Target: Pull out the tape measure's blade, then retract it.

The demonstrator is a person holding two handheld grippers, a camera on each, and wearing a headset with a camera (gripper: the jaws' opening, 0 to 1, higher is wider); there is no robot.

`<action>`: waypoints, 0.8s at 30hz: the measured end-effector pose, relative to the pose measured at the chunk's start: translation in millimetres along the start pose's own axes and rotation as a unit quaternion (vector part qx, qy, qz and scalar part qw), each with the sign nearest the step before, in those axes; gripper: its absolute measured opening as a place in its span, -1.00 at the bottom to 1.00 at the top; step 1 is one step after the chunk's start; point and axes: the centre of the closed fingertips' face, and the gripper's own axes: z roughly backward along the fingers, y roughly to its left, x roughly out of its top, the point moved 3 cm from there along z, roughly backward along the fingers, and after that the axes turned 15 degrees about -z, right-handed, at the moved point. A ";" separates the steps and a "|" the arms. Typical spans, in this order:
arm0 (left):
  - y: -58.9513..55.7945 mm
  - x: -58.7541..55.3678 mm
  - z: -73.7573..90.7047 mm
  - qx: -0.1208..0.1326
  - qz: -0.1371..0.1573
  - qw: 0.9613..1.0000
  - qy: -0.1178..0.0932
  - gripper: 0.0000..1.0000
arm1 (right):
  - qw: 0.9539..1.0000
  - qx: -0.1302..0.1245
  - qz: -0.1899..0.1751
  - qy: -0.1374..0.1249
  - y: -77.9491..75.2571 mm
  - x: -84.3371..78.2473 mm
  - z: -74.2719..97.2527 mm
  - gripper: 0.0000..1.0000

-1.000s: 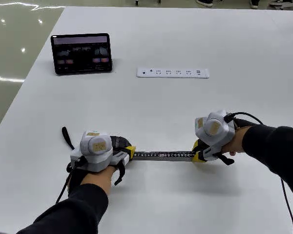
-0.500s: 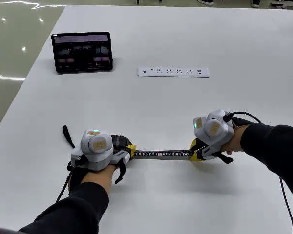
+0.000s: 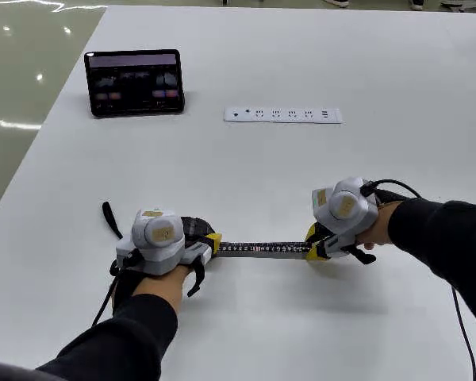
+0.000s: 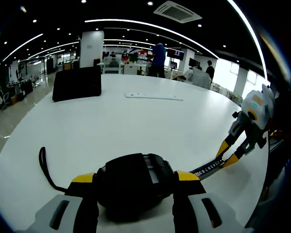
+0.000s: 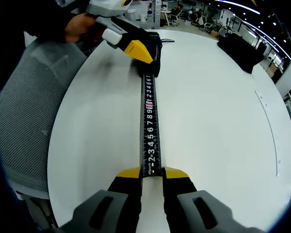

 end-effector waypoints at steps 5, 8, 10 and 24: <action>0.0 -0.1 0.0 0.000 0.000 1.000 0.000 0.16 | 1.000 0.000 -0.006 -0.006 0.5 1.9 -1.0 -0.77; 0.0 0.1 0.0 -0.001 0.000 1.000 0.000 0.16 | 1.000 -0.001 -0.007 -0.011 1.2 4.2 -2.1 -0.77; 0.1 0.1 0.0 -0.001 0.000 1.000 0.000 0.16 | 1.000 -0.002 -0.006 -0.012 1.3 5.6 -3.2 -0.77; 1.1 0.2 -0.4 -0.002 0.002 1.000 0.000 0.15 | 1.000 -0.004 -0.008 -0.020 2.6 13.7 -7.1 -0.77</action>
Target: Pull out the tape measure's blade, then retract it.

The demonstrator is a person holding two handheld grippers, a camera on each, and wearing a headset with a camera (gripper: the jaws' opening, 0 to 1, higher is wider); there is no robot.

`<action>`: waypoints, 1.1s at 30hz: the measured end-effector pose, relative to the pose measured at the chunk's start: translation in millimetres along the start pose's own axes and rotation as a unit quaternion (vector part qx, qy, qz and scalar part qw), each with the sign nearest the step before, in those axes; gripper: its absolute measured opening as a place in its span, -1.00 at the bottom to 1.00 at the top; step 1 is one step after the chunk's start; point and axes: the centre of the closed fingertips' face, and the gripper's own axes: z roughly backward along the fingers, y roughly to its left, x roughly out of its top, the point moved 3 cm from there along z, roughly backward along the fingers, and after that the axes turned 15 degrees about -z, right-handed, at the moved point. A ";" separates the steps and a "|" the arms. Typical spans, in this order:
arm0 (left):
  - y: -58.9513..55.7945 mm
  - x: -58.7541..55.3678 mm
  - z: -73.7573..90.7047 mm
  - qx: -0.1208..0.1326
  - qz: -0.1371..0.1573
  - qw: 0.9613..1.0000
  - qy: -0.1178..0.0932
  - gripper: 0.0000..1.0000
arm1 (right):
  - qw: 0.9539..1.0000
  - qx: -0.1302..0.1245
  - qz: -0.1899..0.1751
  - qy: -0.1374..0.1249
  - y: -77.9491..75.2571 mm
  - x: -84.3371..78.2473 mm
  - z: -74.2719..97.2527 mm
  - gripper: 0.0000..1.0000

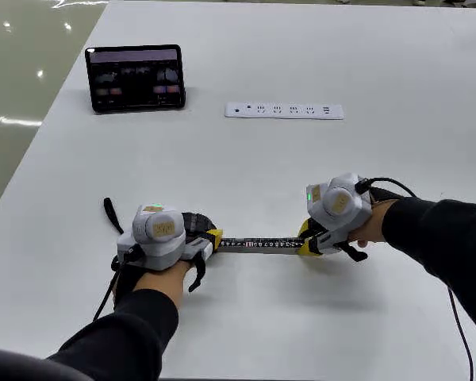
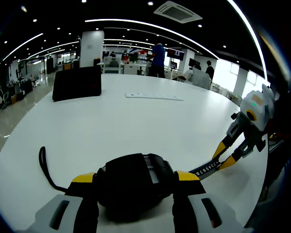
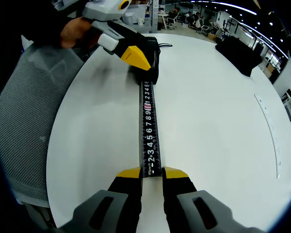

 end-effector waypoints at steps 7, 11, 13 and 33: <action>0.2 -0.1 0.9 -0.002 0.005 1.000 -0.001 0.15 | 1.000 0.001 -0.006 -0.007 1.0 3.9 -0.7 -0.77; 0.7 -0.5 1.5 -0.005 0.007 1.000 -0.001 0.15 | 1.000 0.002 -0.007 -0.009 1.4 6.3 -1.1 -0.77; 0.4 -0.7 1.6 -0.007 0.006 1.000 -0.001 0.15 | 1.000 0.001 -0.007 -0.011 1.5 7.6 -1.4 -0.77; 0.1 -1.1 2.4 -0.012 0.008 1.000 -0.001 0.15 | 1.000 0.004 -0.015 -0.019 2.2 14.1 -7.8 -0.77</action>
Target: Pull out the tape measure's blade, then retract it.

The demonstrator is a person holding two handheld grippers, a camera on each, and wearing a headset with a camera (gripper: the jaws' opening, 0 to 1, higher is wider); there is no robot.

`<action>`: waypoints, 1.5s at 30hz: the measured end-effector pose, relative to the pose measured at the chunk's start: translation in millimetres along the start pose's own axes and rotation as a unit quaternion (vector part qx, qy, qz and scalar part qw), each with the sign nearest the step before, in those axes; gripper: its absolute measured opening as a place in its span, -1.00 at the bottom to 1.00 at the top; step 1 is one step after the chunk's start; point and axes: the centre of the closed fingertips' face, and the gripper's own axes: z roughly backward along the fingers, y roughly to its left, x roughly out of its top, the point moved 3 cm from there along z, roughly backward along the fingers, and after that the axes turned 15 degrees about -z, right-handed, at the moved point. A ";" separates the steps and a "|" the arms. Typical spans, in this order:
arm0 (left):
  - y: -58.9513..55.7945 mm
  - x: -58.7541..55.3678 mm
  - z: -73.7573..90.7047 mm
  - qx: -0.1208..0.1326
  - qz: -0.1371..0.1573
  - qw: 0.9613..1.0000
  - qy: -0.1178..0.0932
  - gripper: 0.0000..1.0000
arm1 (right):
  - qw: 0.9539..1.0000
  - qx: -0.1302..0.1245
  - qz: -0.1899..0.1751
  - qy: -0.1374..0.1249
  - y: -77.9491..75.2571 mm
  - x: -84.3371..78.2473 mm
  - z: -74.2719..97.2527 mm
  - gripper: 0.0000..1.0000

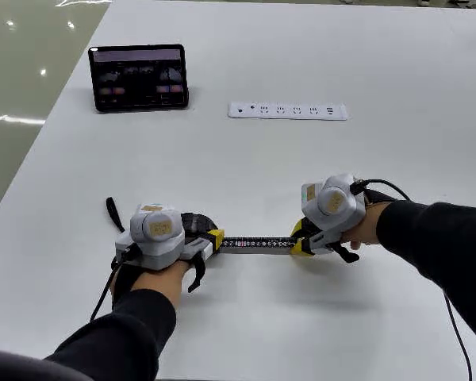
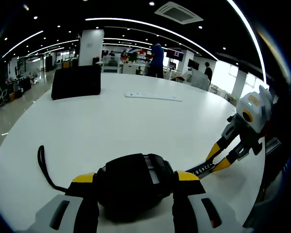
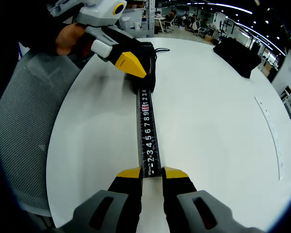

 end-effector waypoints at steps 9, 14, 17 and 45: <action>0.5 -0.5 0.8 -0.005 -0.001 1.000 -0.002 0.15 | 1.000 0.004 0.000 -0.005 3.7 7.8 -4.5 -0.77; 0.6 -0.5 1.0 -0.006 0.000 1.000 -0.002 0.15 | 1.000 0.007 0.002 -0.007 6.0 13.5 -7.6 -0.77; 1.1 -0.6 0.8 -0.007 0.000 1.000 -0.002 0.15 | 1.000 0.008 0.002 -0.008 7.6 16.5 -9.0 -0.77; 1.1 -1.1 1.8 -0.008 0.004 1.000 -0.003 0.15 | 0.999 0.014 0.010 -0.029 18.2 42.2 -28.0 -0.78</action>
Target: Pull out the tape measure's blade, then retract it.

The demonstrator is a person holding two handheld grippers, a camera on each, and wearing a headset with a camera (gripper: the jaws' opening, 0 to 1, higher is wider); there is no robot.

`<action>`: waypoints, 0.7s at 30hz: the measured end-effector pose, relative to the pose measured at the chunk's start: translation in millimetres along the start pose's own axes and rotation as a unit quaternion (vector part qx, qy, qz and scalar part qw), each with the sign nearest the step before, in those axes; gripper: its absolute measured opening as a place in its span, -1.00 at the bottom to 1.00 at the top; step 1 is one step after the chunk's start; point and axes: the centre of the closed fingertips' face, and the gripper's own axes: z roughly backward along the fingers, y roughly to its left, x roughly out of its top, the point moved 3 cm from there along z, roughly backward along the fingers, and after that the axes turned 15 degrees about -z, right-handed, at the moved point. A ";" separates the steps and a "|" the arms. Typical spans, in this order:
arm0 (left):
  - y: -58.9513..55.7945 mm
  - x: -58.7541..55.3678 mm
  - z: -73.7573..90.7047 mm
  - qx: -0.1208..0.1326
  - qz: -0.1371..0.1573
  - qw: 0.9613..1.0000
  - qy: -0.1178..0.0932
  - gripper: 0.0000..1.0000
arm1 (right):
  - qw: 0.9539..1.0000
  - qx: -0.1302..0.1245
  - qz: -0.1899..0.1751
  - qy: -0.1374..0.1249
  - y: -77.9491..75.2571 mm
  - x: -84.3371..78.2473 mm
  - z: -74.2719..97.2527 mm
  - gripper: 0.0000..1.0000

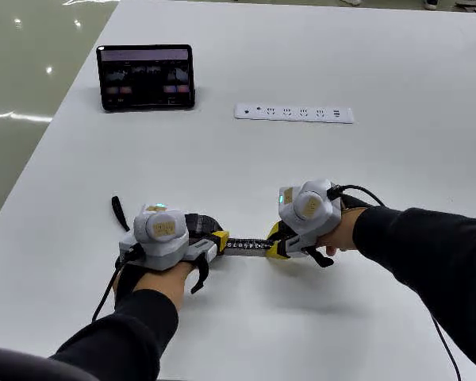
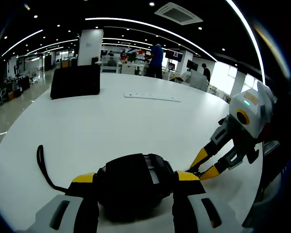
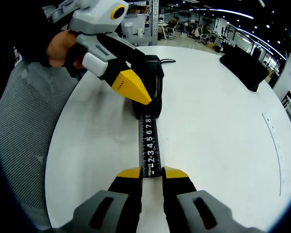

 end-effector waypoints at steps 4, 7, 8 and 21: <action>0.0 -0.1 0.0 0.000 0.000 1.000 -0.001 0.15 | 1.000 0.001 0.001 -0.002 1.2 4.2 -3.1 -0.78; -0.2 -0.2 -0.1 0.001 0.000 1.000 -0.001 0.15 | 1.000 0.002 -0.001 -0.005 0.8 6.5 -5.0 -0.78; -0.1 -0.1 -0.1 0.001 0.000 1.000 -0.001 0.15 | 1.000 0.002 -0.005 -0.006 0.9 7.2 -5.9 -0.78; 0.6 -0.3 -0.1 -0.001 -0.001 1.000 0.000 0.15 | 1.000 0.001 -0.016 -0.021 6.3 18.6 -15.4 -0.78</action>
